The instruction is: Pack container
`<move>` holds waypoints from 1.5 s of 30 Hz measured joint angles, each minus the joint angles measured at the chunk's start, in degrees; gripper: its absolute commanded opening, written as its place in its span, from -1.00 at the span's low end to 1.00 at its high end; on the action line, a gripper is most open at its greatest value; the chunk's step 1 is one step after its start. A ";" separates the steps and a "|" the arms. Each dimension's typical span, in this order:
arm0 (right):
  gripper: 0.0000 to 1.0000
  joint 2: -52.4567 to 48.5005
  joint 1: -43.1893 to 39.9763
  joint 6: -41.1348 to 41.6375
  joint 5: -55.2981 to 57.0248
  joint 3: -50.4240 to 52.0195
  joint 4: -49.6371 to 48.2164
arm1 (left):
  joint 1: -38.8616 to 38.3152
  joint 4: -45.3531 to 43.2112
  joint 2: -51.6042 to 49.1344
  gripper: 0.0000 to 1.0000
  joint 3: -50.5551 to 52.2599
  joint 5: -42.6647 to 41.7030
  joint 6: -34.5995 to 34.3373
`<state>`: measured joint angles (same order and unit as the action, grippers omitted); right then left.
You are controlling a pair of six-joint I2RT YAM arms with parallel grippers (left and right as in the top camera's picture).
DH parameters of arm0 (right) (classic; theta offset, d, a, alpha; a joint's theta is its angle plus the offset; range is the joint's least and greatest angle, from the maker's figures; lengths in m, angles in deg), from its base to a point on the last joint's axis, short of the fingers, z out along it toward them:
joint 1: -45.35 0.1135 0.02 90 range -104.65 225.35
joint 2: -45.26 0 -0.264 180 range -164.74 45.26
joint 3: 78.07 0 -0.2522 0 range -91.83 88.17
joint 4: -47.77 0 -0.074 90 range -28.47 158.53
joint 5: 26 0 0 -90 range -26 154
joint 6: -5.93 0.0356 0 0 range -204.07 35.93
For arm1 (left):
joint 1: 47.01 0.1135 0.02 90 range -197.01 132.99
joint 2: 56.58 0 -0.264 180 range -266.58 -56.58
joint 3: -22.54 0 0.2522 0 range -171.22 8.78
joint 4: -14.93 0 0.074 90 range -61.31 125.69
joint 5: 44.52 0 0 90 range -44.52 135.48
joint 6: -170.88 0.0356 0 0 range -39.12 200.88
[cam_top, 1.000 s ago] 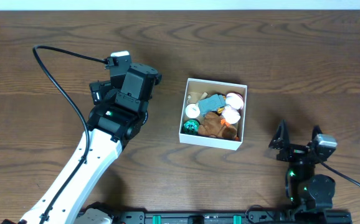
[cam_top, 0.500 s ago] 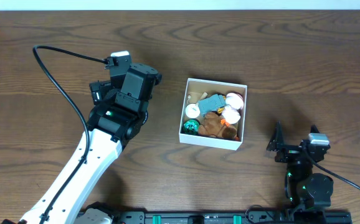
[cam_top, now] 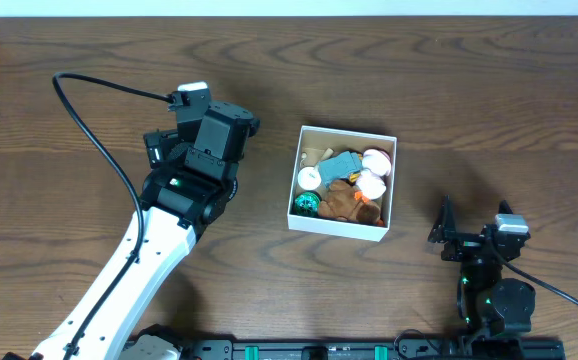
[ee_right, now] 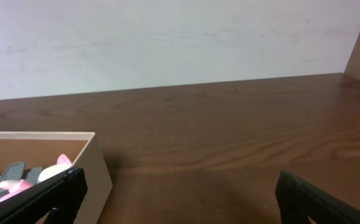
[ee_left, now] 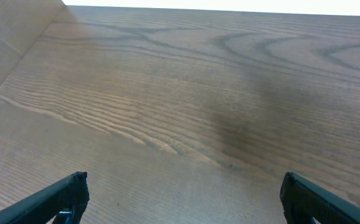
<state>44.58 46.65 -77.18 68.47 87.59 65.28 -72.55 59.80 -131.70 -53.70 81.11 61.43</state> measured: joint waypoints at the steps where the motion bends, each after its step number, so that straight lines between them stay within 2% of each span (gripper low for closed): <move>1: 0.98 0.00 0.00 0.00 0.00 0.00 0.00 | 0.00 0.00 0.00 0.96 0.00 0.00 0.00; 12: 0.98 0.00 0.00 -0.02 0.00 0.00 0.00 | 0.00 0.17 0.55 0.96 0.00 -0.04 0.00; 15: 0.98 0.00 0.00 -0.02 0.00 0.00 0.00 | 0.00 0.48 4.59 0.96 0.20 -0.07 0.00; 21: 0.98 0.00 0.00 -0.02 0.00 0.00 0.02 | 0.46 1.11 23.96 0.96 0.20 0.04 0.02; 25: 0.99 0.00 0.00 -0.02 0.00 0.02 0.02 | 3.65 2.86 38.29 0.96 0.09 0.13 0.02; 34: 0.99 0.00 0.00 -0.17 -0.02 0.02 0.02 | 13.79 20.81 62.62 0.96 1.22 -8.79 -0.70; 40: 0.99 0.00 0.00 -0.17 -0.02 0.02 0.00 | 17.35 22.58 70.31 0.96 10.38 -13.44 -3.19; 45: 0.98 0.00 0.00 -0.17 -0.04 0.02 0.02 | 20.33 20.41 73.66 0.96 22.95 -15.96 -9.20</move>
<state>44.58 46.65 -77.35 68.43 87.61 65.30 -52.22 80.22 -58.04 -30.75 65.16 52.23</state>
